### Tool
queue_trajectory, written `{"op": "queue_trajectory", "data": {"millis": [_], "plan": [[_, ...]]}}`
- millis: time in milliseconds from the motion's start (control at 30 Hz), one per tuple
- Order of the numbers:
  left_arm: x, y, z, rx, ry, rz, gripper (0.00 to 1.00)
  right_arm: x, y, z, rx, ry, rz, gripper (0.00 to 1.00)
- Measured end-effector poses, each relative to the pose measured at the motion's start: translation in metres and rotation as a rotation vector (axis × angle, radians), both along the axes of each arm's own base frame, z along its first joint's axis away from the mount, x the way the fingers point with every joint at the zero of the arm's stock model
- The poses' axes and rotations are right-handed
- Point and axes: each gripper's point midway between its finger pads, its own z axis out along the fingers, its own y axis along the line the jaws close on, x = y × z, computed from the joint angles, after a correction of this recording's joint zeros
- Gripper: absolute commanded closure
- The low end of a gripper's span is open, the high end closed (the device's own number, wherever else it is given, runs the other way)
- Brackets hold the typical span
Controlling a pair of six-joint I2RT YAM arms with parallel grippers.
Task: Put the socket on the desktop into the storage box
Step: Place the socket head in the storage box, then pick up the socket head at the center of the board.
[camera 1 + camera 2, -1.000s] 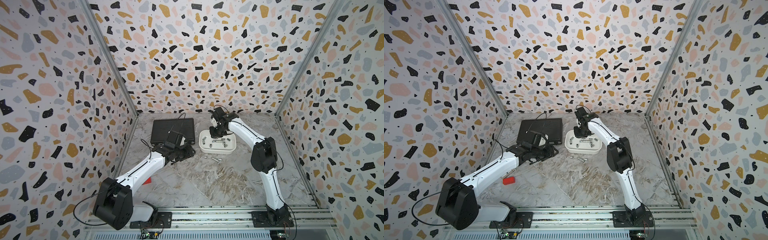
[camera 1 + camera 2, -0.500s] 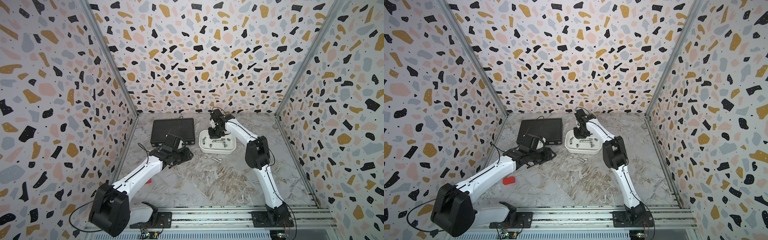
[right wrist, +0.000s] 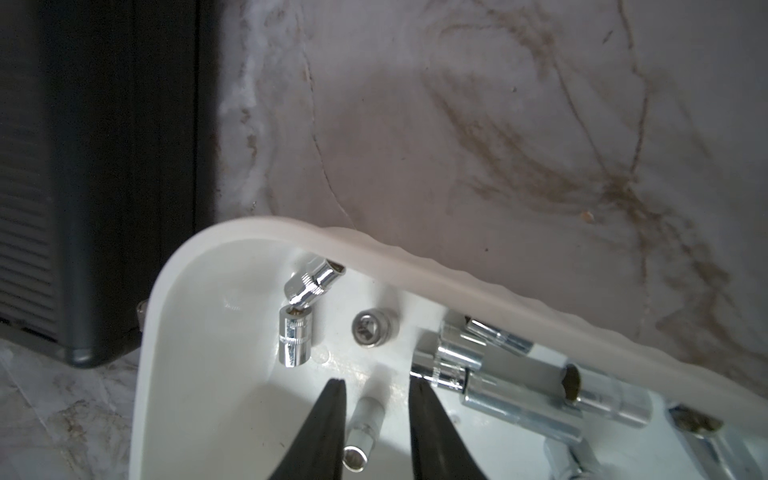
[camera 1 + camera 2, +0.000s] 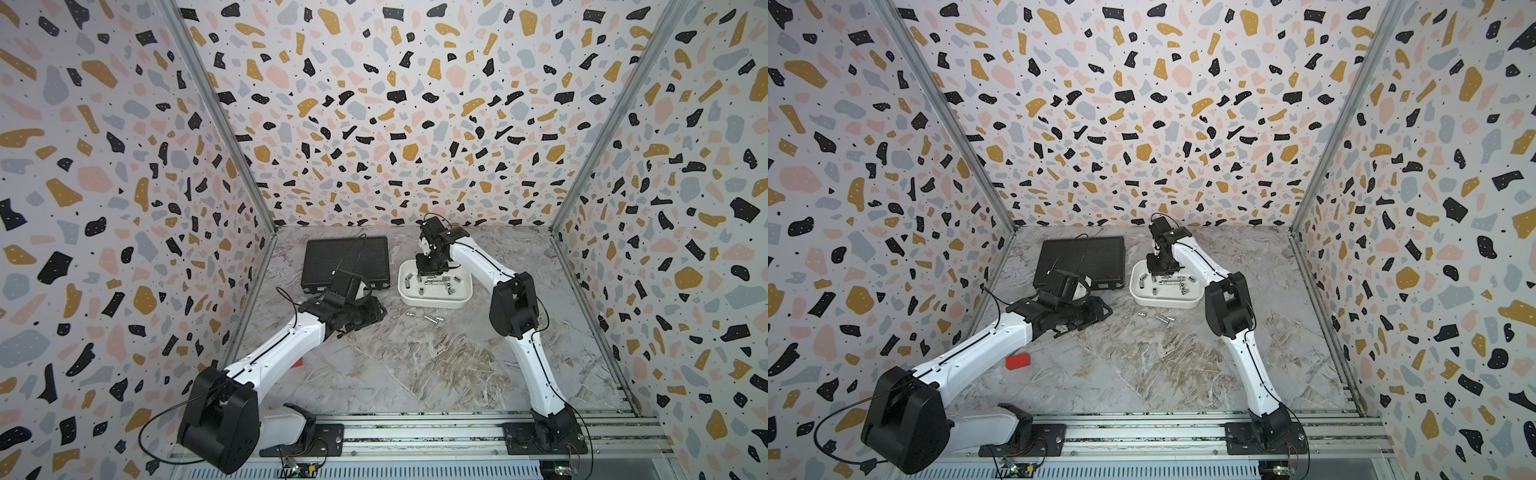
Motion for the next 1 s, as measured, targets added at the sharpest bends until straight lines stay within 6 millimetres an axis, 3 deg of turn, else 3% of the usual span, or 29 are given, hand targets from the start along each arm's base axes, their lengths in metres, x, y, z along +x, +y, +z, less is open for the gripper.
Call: {"op": "queue_trajectory", "data": {"millis": [233, 367, 467, 733, 1000], "plan": [[0.0, 0.0, -0.001, 0.001, 0.003, -0.001, 0.5, -0.001, 0.0, 0.002, 0.005, 0.0, 0.003, 0.68], [0.001, 0.0, -0.006, 0.012, 0.012, -0.007, 0.49, -0.015, -0.007, 0.009, 0.004, 0.01, 0.006, 0.67], [0.002, -0.001, -0.009, 0.024, 0.021, -0.017, 0.49, -0.029, -0.014, 0.025, 0.014, 0.003, 0.008, 0.67], [0.014, -0.006, 0.001, 0.025, -0.01, -0.034, 0.46, -0.065, -0.03, 0.091, 0.105, -0.103, 0.02, 0.64], [0.021, -0.019, -0.004, 0.046, -0.008, -0.069, 0.45, -0.109, -0.051, 0.1, 0.133, -0.114, 0.035, 0.59]]}}
